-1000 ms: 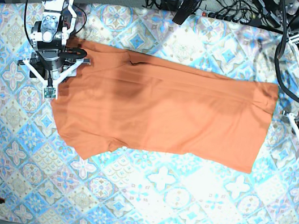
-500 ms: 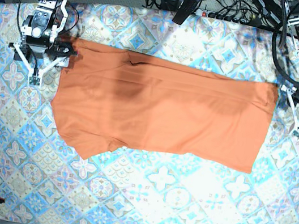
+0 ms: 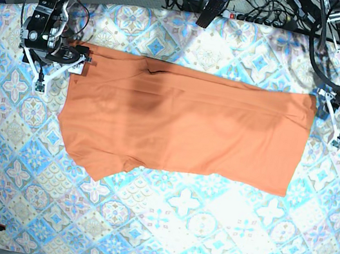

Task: Fold the T-shirt properly
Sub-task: 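Open both grippers and reposition them along the folded edge, then grasp the folded edge again with both grippers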

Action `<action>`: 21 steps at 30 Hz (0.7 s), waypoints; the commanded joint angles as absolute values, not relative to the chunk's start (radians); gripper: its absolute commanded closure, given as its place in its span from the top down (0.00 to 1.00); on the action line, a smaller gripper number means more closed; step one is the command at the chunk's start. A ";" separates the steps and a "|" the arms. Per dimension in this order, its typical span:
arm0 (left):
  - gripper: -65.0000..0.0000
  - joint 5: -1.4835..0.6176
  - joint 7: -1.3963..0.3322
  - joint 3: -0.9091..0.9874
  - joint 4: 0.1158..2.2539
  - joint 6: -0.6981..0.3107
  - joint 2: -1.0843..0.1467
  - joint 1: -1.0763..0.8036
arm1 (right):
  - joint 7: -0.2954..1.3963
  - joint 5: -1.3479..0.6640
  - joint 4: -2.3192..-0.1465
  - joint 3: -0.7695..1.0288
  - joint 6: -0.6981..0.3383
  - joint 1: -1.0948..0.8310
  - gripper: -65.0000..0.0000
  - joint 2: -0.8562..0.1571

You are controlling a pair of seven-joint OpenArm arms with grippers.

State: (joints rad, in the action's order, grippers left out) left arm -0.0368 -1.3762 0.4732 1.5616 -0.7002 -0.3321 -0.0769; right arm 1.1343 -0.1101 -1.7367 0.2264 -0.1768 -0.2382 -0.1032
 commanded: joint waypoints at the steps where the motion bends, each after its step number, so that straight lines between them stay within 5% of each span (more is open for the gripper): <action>1: 0.49 -0.035 -1.360 0.475 1.575 -0.698 -0.346 -0.065 | 1.125 -0.116 -1.738 0.223 -0.180 -0.234 0.74 -0.107; 21: 0.49 -0.033 -1.343 0.440 1.575 -0.698 -0.341 -0.053 | 0.998 -0.119 -1.547 0.228 -0.245 -0.234 0.74 -0.105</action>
State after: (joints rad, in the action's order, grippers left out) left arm -0.0364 -1.3502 0.4343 1.5612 -0.7033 -0.3237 -0.0708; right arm 0.9943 -0.1287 -1.5444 0.2279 -0.2401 -0.2356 -0.1028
